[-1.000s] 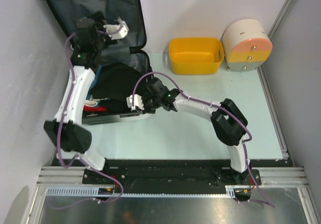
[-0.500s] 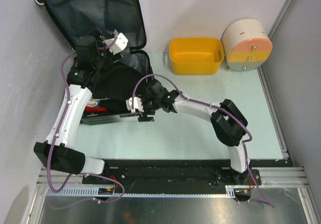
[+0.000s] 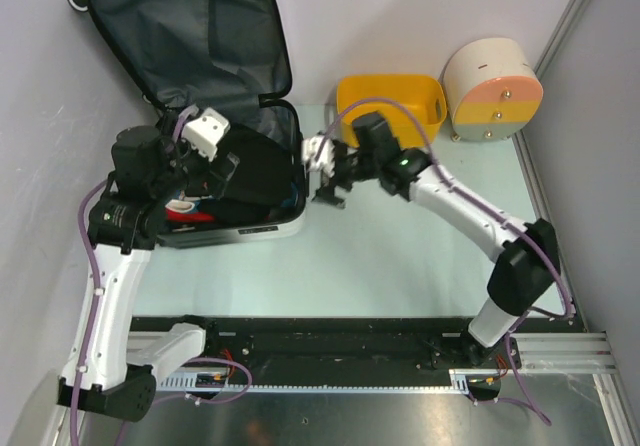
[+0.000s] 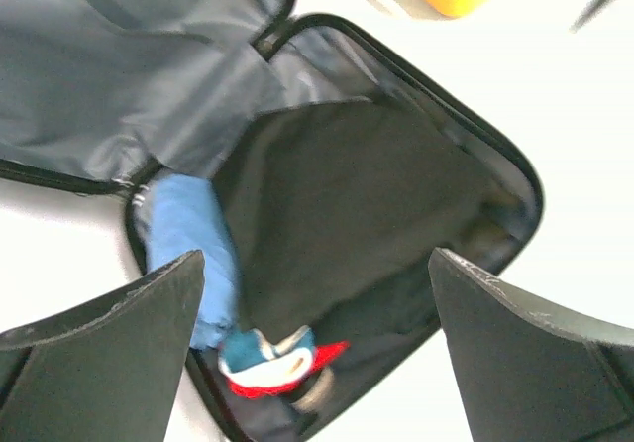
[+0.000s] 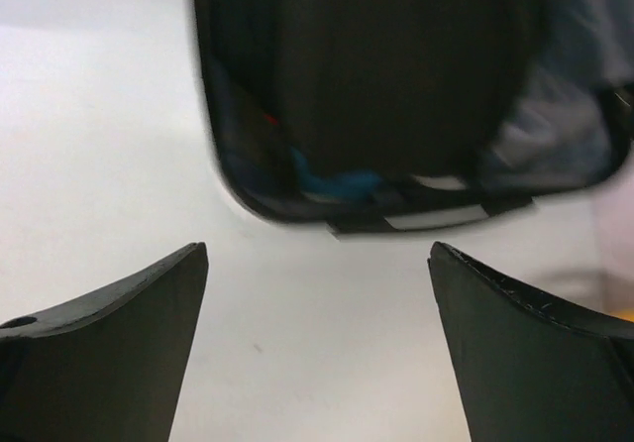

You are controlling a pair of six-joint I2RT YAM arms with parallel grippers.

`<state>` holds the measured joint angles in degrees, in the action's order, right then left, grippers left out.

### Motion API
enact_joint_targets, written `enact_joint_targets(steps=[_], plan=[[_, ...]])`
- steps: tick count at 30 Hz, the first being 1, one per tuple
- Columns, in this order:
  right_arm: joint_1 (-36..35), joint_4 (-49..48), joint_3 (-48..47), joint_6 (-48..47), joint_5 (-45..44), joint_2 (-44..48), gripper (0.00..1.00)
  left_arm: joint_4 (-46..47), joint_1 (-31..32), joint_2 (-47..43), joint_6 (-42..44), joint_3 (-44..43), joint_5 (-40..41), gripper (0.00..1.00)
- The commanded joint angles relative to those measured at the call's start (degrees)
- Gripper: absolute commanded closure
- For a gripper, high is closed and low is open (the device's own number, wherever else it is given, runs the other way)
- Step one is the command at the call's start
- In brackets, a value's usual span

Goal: Open, take out, and arrange the luggage

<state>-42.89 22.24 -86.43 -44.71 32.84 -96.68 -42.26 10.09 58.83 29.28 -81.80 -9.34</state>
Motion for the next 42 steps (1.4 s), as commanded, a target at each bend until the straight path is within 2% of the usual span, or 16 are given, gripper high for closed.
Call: enact_joint_targets(steps=[1,5,10,12,20,26,27,30,31,33,34,35,36,37,38,42], plan=[[10.18,9.74,-2.16,-0.64,-1.63,1.15,0.02,-7.57,0.02,-1.86,-8.43,3.92,-9.28,0.00],[19.32,9.76,-5.23,-1.96,-1.12,-3.06,0.00,-7.57,-0.33,-3.19,-11.61,8.48,-12.53,0.00],[26.01,13.44,-18.22,-7.22,-1.55,-14.21,0.02,-7.75,-0.60,-4.60,-11.35,12.53,-16.85,0.00],[26.28,14.06,-23.23,-8.02,-2.86,-18.69,0.03,-7.75,-0.86,-4.95,-11.08,13.24,-17.20,0.00],[26.02,13.53,-32.30,-18.03,-7.44,-30.31,0.05,-7.93,-1.56,-5.30,-11.00,15.00,-18.69,0.00],[26.11,13.53,-33.89,-22.96,-10.69,-34.88,0.11,-8.28,-2.00,-6.45,-11.26,15.79,-18.78,0.00],[26.19,13.88,-33.98,-23.40,-10.34,-35.06,0.13,-8.45,-2.00,-6.45,-11.43,15.71,-18.78,0.00],[26.02,15.99,-33.98,-24.90,-9.99,-35.33,0.32,-8.72,-2.26,-6.53,-11.52,15.27,-18.70,0.00],[25.93,16.69,-33.89,-25.08,-9.90,-35.15,0.44,-8.72,-2.26,-6.53,-11.44,15.35,-18.69,0.00],[25.84,18.71,-33.37,-25.78,-9.20,-34.10,0.53,-8.72,-2.27,-6.45,-11.44,15.09,-18.25,0.00],[25.84,19.07,-32.84,-25.69,-8.76,-33.49,0.65,-8.80,-2.35,-6.71,-11.44,15.09,-18.17,0.00],[25.76,19.68,-32.31,-25.52,-8.41,-31.92,0.71,-8.80,-2.35,-6.62,-11.52,15.00,-18.08,0.00],[25.41,20.03,-30.83,-24.91,-8.41,-31.03,0.87,-8.80,-2.35,-6.79,-11.61,14.83,-17.99,0.00],[25.14,20.38,-30.03,-24.12,-8.58,-30.06,0.97,-8.80,-2.35,-6.88,-11.70,14.65,-17.99,0.00],[24.97,20.74,-28.98,-23.41,-8.41,-27.36,1.00,-8.80,-2.44,-7.15,-11.96,14.56,-17.90,0.00],[23.12,21.62,-17.85,-19.28,-7.53,-18.23,1.00,-8.80,-2.79,-8.11,-12.49,13.86,-16.85,0.00]])
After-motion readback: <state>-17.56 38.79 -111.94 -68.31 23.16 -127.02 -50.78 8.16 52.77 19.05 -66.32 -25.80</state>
